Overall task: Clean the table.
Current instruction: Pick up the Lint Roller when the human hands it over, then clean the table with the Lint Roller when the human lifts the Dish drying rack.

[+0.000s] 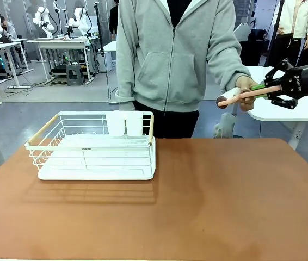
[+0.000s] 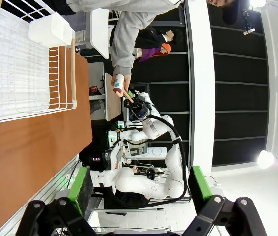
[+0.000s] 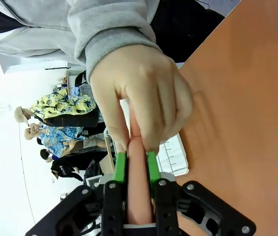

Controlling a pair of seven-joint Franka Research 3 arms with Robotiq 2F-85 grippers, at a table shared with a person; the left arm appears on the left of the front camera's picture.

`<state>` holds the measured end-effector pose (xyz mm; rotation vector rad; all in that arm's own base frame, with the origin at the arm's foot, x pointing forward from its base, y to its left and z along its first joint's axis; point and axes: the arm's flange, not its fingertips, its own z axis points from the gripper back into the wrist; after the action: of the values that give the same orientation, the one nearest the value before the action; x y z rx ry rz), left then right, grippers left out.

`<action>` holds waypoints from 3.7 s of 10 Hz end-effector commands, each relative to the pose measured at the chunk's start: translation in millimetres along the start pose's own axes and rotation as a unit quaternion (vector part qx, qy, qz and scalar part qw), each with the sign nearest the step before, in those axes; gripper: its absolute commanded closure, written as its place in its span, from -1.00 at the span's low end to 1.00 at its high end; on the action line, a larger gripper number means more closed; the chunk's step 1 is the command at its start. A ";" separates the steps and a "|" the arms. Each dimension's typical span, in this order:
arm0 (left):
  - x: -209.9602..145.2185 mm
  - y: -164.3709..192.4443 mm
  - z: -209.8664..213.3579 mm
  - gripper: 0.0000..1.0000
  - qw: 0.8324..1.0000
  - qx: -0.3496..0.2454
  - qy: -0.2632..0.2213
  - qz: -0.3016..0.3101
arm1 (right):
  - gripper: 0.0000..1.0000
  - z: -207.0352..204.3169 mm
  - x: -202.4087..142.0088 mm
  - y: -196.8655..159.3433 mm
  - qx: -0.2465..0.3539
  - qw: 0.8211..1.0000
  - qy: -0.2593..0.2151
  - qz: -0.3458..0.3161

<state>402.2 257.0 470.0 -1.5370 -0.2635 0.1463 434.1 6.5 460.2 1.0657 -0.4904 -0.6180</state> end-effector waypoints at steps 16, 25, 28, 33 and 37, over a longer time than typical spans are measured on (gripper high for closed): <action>-3.1 -1.0 2.4 -1.00 1.000 -0.001 0.004 0.001 | 1.00 0.0 0.2 -0.3 0.000 1.000 0.000 -0.001; -3.1 -1.0 2.4 -1.00 1.000 -0.001 0.004 0.001 | 1.00 0.0 0.2 -0.3 0.000 1.000 0.000 -0.001; -3.1 -1.0 2.4 -1.00 1.000 -0.001 0.004 0.001 | 1.00 0.0 0.2 -0.3 0.000 1.000 0.000 -0.001; -3.1 -1.0 2.4 -1.00 1.000 -0.001 0.004 0.001 | 1.00 0.0 0.2 -0.3 0.000 1.000 0.000 -0.001; -3.1 -1.0 2.4 -1.00 1.000 -0.001 0.004 0.001 | 1.00 0.0 0.2 -0.3 0.000 1.000 0.000 -0.001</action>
<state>402.2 257.0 470.0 -1.5370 -0.2635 0.1463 434.1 5.1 459.5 1.0683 -0.4909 -0.6244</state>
